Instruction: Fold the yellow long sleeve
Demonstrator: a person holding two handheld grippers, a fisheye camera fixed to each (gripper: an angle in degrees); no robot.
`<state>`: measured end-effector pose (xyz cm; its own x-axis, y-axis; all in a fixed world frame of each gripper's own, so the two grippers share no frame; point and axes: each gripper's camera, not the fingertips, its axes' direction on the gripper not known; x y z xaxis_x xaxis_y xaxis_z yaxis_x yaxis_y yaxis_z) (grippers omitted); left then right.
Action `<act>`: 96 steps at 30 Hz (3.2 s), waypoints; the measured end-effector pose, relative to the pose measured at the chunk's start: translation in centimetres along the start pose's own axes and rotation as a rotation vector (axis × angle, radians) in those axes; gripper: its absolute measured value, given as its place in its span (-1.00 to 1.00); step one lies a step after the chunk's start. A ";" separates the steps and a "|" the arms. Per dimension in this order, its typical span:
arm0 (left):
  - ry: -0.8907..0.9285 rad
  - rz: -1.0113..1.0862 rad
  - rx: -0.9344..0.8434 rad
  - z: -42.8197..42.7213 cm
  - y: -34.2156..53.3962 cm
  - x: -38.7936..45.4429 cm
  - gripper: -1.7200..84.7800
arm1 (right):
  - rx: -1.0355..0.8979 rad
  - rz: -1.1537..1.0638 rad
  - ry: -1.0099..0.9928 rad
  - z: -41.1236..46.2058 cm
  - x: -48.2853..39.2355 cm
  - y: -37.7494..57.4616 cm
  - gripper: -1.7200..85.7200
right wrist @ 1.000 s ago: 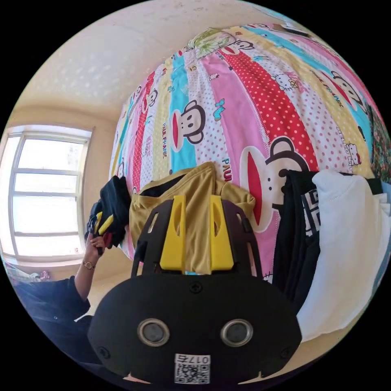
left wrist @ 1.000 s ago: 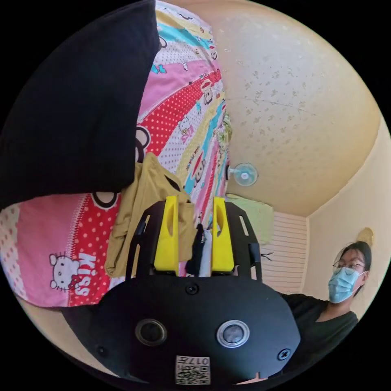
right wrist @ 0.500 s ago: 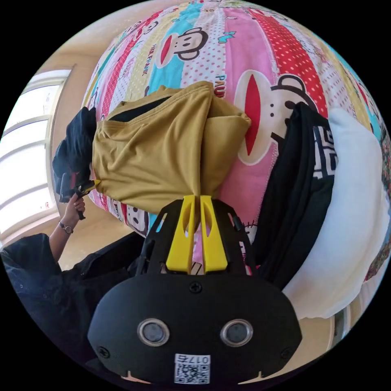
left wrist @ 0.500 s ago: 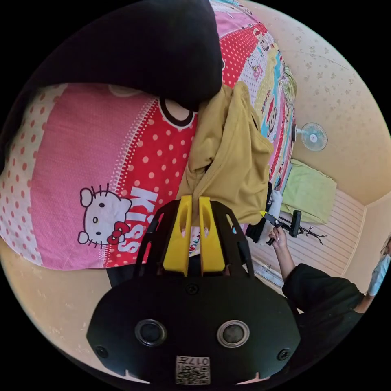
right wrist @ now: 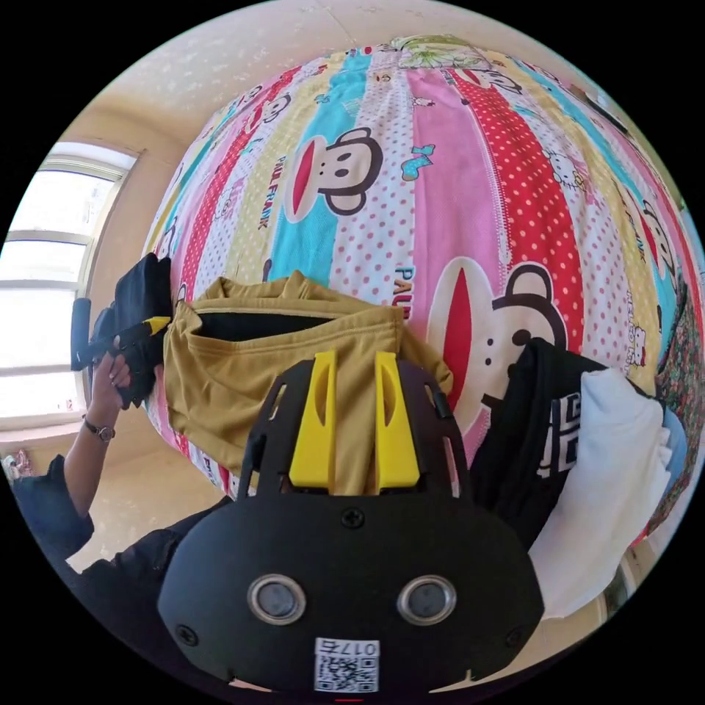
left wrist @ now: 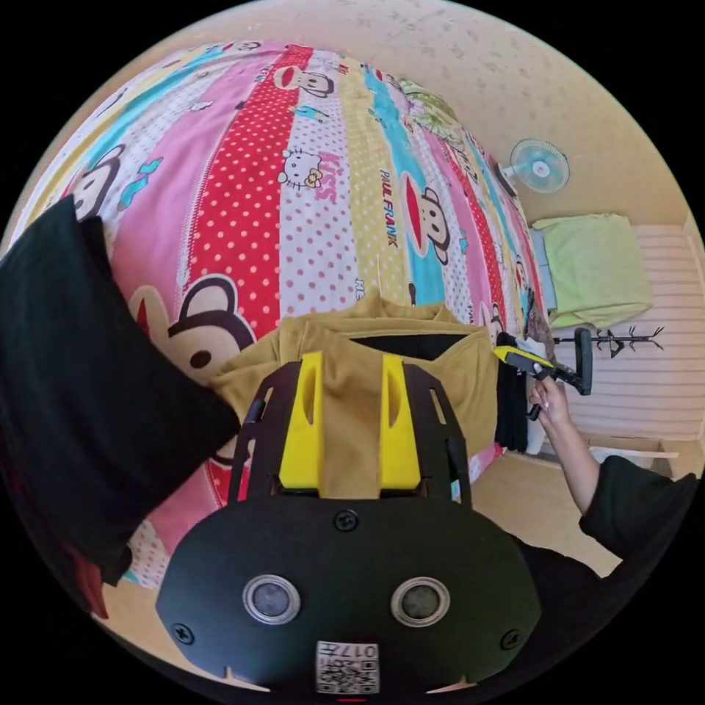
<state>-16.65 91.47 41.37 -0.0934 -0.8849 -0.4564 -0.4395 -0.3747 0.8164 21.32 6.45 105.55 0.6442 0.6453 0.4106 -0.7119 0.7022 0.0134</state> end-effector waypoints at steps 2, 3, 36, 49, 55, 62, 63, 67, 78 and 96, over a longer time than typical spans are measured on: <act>-0.088 0.004 -0.097 4.6 -1.8 -0.9 -0.74 | -0.095 0.001 0.078 3.4 -0.7 -1.9 -0.79; -0.110 0.002 -0.112 5.5 -2.0 -1.1 -0.76 | -0.133 -0.001 0.111 4.4 -0.8 -2.2 -0.80; 0.484 -0.439 0.043 5.7 21.5 -7.6 -0.85 | -0.016 -0.368 0.090 9.6 -9.4 2.7 -0.88; 0.407 0.399 -0.243 13.8 12.7 30.2 -0.80 | 0.015 0.391 -0.087 6.3 10.6 15.8 -0.86; 0.487 0.265 -0.176 10.8 14.5 27.7 -0.68 | 0.059 0.526 -0.327 7.7 14.7 19.2 -0.75; 0.357 -0.140 -0.237 12.7 14.1 19.3 -0.47 | 0.143 0.694 -0.916 12.3 18.2 21.1 -0.60; 0.393 -0.166 -0.261 13.7 14.2 19.2 -0.49 | 0.154 0.718 -0.962 12.8 18.4 21.3 -0.58; 0.664 -0.381 -0.338 17.9 15.1 20.6 -0.76 | 0.231 0.911 -1.181 16.3 19.5 22.2 -0.49; 0.784 -0.152 -0.218 -0.7 12.3 30.0 -0.82 | 0.465 0.806 -1.439 13.1 20.3 18.2 -0.75; 0.602 -0.085 0.498 -42.4 17.5 20.9 -0.84 | 0.136 -0.096 -1.382 4.5 -15.4 0.1 -0.89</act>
<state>11.57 54.67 61.08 0.3967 -0.9096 -0.1236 -0.7854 -0.4060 0.4672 10.03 -4.77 103.37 -0.0473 -0.2764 0.9599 -0.7537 0.6405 0.1473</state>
